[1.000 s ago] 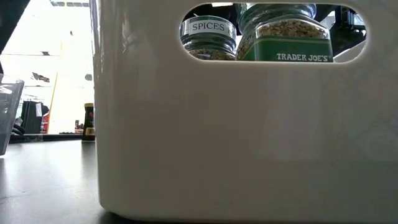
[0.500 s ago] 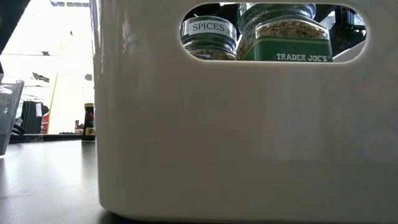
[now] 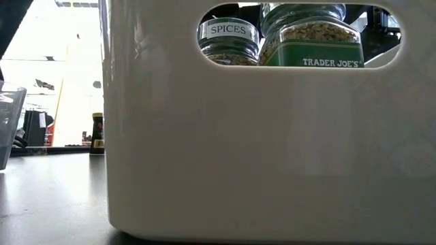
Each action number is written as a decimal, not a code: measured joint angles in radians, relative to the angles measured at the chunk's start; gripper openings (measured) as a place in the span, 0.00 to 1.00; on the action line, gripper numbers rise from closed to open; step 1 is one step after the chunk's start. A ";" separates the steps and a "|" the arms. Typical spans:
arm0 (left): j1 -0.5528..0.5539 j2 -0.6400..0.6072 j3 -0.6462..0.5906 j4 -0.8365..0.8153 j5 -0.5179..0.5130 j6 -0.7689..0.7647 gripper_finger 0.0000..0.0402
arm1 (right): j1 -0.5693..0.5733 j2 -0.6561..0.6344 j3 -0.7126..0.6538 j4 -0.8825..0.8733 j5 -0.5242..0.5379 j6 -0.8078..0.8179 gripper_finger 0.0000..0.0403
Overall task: Sort spices by type
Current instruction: Put the left green seasoning bottle into the white bin, then put the bottom right red seasoning can into the transparent bin
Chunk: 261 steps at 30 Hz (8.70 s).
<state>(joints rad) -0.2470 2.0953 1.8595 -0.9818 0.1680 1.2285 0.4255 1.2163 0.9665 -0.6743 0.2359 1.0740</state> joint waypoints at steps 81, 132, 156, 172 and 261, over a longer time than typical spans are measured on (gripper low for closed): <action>0.030 -1.161 -1.034 0.394 -0.623 -1.526 0.71 | 0.088 0.268 0.044 0.465 -0.044 -0.640 0.90; 0.029 -1.112 -1.034 0.359 -0.593 -1.529 0.71 | 0.156 0.671 0.551 0.061 -0.107 -0.483 0.84; 0.029 -1.112 -1.033 0.342 -0.593 -1.531 0.71 | 0.156 0.734 0.550 0.094 -0.124 -0.473 0.69; 0.029 -1.112 -1.033 0.343 -0.593 -1.529 0.71 | 0.154 0.733 0.551 0.080 -0.125 -0.428 0.56; 0.030 -1.112 -1.033 0.344 -0.594 -1.498 0.71 | 0.139 0.580 0.551 -0.075 -0.048 -0.479 0.89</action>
<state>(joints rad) -0.2173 0.9833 0.8265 -0.6380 -0.4259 -0.2695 0.5644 1.7963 1.5173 -0.7489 0.1879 0.5954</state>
